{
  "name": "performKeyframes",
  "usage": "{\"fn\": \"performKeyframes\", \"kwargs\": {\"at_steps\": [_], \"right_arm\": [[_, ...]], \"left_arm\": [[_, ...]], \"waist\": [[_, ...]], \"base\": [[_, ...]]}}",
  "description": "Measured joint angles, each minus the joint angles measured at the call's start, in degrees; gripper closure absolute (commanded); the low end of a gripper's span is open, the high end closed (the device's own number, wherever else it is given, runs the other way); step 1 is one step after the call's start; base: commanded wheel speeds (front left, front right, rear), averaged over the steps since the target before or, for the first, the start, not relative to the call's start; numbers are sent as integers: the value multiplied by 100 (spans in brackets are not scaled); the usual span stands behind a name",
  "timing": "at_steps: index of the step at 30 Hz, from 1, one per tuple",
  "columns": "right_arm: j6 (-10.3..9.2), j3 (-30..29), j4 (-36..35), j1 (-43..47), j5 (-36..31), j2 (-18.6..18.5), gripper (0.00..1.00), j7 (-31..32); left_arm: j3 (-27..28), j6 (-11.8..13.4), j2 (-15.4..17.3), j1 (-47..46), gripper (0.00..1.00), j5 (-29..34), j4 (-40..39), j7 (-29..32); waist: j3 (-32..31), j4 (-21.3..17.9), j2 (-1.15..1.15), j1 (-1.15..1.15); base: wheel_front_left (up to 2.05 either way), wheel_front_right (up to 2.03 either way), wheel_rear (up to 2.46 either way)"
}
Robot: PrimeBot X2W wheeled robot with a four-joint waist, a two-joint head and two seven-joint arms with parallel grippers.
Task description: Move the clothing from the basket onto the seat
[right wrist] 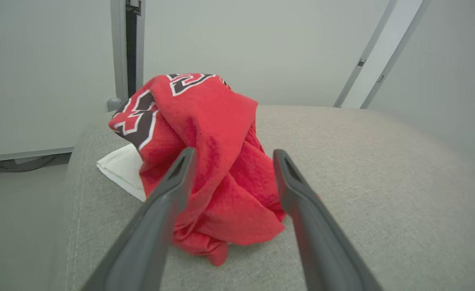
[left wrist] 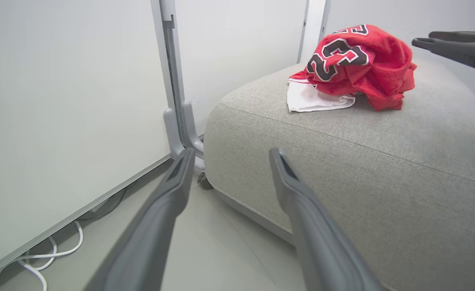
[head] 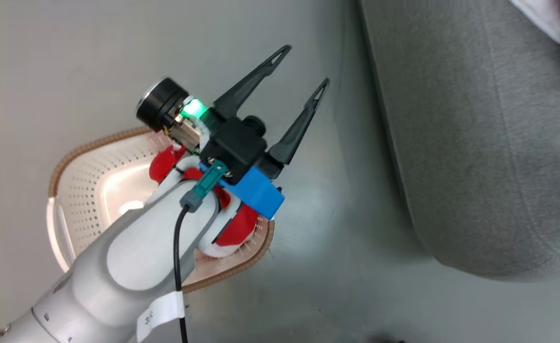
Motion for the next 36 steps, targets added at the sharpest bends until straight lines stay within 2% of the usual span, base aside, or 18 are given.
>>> {"fn": "performKeyframes", "kwargs": {"at_steps": [4,9,18,28,36], "right_arm": [[0,307,-567,416,-94,113,0,0],[0,1013,-1199,931,-100,197,0,-1],[0,2158,-1595,1449,52,449,0,-1],[0,2787,-1551,1824,98,676,0,0],[0,2853,-1282,2224,41,832,0,-1]], "left_arm": [[240,108,-12,352,0,-232,124,-158],[632,244,18,880,0,-401,179,-219],[1903,289,-18,1901,0,-231,-263,-231],[3354,86,-328,3127,0,305,-388,-236],[4118,-215,-743,3799,0,775,-435,-236]], "waist": [[-470,-10,0,0],[-1105,16,0,-1],[-1995,405,0,-1],[-2713,1001,0,-1],[-3096,1293,0,-1]], "base": [[0,0,0],[0,0,0],[0,0,0],[0,0,0],[0,0,0]]}}
